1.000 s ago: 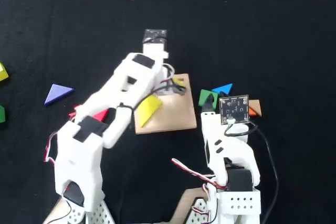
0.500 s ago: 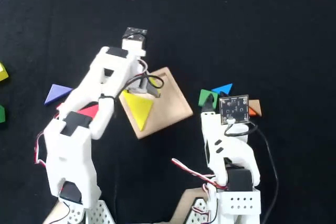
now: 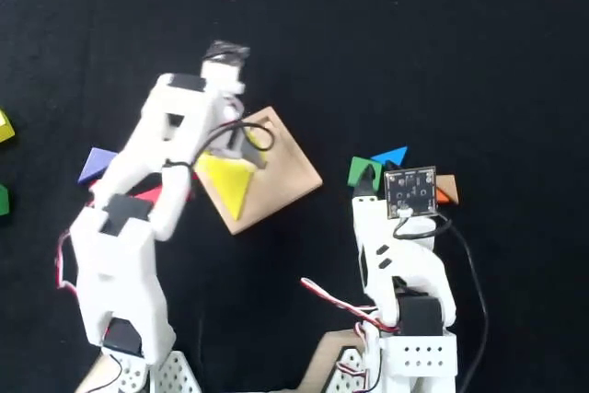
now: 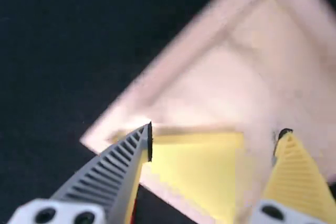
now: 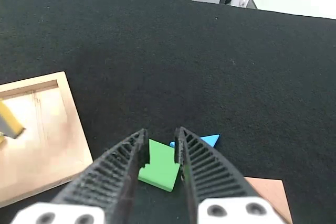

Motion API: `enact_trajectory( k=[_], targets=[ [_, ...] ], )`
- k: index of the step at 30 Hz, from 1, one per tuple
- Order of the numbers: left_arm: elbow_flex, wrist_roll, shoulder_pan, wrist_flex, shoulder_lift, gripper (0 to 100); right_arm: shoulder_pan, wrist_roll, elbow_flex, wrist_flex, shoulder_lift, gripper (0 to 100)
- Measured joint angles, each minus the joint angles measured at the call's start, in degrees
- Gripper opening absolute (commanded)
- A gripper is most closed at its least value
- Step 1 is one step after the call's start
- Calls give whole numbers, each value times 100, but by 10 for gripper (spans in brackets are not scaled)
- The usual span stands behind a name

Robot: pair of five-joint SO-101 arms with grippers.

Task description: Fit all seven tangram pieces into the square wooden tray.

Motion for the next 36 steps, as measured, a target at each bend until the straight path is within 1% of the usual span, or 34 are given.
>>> enact_trajectory(
  k=[4, 7, 10, 13, 15, 16, 17, 19, 20, 22, 24, 27, 31, 33, 36],
  targets=[
    [-976, 519, 466, 941, 9, 368, 0, 255, 0, 0, 0, 97],
    [-1758, 870, 545, 1855, -35, 368, -79, 440, 0, 0, 0, 97],
    [-2031, 1187, 589, 2664, -220, 368, -88, 501, 0, 0, 0, 96],
    [-1916, 1380, 905, 2866, -396, 368, -88, 501, 0, 0, 0, 96],
    [-1521, 1424, 1266, 2708, -466, 368, -88, 492, 0, 0, 0, 96],
    [-1240, 1433, 1459, 2488, -484, 368, -70, 492, 0, 0, 0, 96],
    [-888, 1433, 1653, 2154, -492, 368, 70, 475, 0, 0, 0, 96],
    [-185, 1424, 1960, 1538, -492, 368, 457, 185, 0, 0, 0, 96],
    [97, 1354, 2013, 1169, -484, 368, 624, -26, 0, 0, 0, 96],
    [431, 985, 1987, 589, -484, 368, 932, -369, 0, -79, 0, 96],
    [668, 519, 1881, 176, -492, 368, 1011, -457, 0, -158, 0, 96],
    [800, -9, 1653, -88, -492, 368, 1011, -492, 0, -176, 0, 96],
    [932, -677, 1407, -105, -492, 366, 853, -290, 0, -193, 0, 96],
    [1081, -1002, 1415, -149, -492, 339, 782, -229, 0, -193, 0, 96],
    [1248, -1327, 1424, -158, -492, 267, 765, -193, 0, -193, 0, 96]
  ],
)
